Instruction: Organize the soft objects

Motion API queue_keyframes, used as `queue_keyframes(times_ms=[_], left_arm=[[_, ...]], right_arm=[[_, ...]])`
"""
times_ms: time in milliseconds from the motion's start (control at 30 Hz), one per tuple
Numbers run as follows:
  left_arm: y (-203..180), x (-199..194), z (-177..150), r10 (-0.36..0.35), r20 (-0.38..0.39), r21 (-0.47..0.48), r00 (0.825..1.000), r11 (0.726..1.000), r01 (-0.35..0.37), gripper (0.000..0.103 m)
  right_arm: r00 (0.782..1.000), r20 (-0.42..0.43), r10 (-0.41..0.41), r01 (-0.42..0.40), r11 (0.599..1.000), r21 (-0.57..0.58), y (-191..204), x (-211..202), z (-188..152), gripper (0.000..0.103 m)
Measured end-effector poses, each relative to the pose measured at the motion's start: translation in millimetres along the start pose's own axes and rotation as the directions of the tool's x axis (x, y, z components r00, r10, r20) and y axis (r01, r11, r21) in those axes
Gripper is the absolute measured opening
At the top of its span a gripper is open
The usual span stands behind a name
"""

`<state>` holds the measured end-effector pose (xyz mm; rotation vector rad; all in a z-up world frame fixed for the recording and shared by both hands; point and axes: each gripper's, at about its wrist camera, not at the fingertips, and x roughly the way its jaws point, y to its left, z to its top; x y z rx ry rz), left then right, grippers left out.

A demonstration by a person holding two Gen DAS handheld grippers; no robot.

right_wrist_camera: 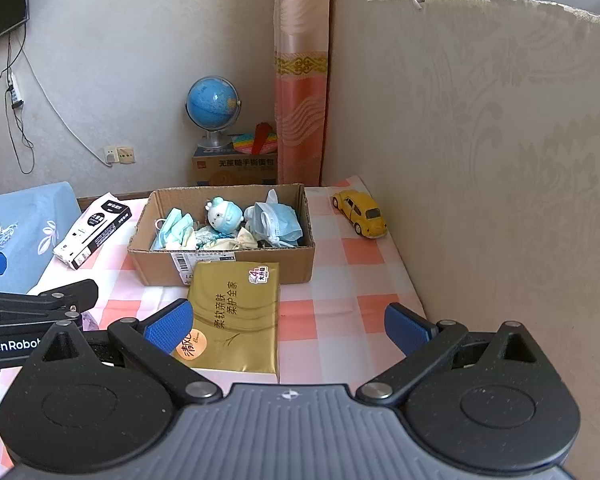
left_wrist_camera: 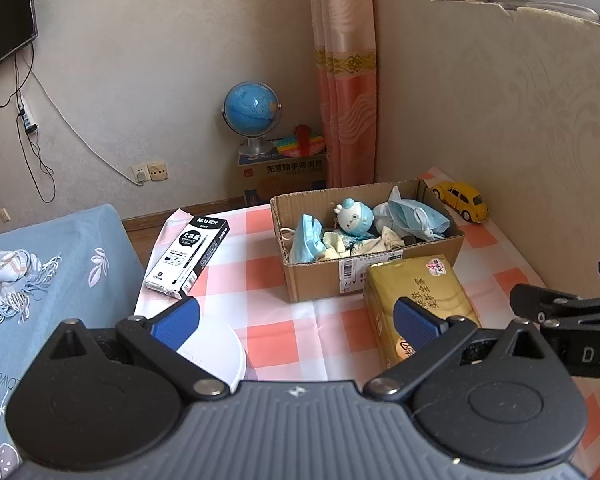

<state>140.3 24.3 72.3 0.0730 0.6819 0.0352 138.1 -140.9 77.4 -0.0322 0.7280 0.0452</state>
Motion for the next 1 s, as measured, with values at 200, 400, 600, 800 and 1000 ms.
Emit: queue_keyframes(times_ms=[200, 400, 600, 800, 1000], left_arm=[[-1.4, -0.3, 0.8, 0.0, 0.0, 0.002, 1.0, 1.0, 0.0, 0.103], [-1.5, 0.4, 0.9, -0.002, -0.001, 0.003, 1.0, 1.0, 0.002, 0.103], [-1.8, 0.4, 0.4, -0.001, 0.002, 0.003, 1.0, 1.0, 0.001, 0.103], [-2.3, 0.3, 0.0, -0.004, 0.002, 0.003, 1.0, 1.0, 0.004, 0.103], [-2.7, 0.2, -0.2, -0.006, 0.002, 0.002, 1.0, 1.0, 0.006, 0.103]], right_arm=[[1.0, 0.0, -0.002, 0.002, 1.0, 0.0, 0.2, 0.6, -0.6, 0.103], [1.0, -0.003, -0.006, 0.006, 1.0, 0.001, -0.8, 2.4, -2.2, 0.103], [1.0, -0.001, -0.005, 0.005, 1.0, 0.0, -0.5, 2.4, -2.4, 0.103], [1.0, 0.0, -0.006, 0.006, 1.0, 0.001, -0.2, 2.9, -2.2, 0.103], [1.0, -0.002, -0.006, 0.006, 1.0, 0.001, -0.3, 3.1, -2.4, 0.103]])
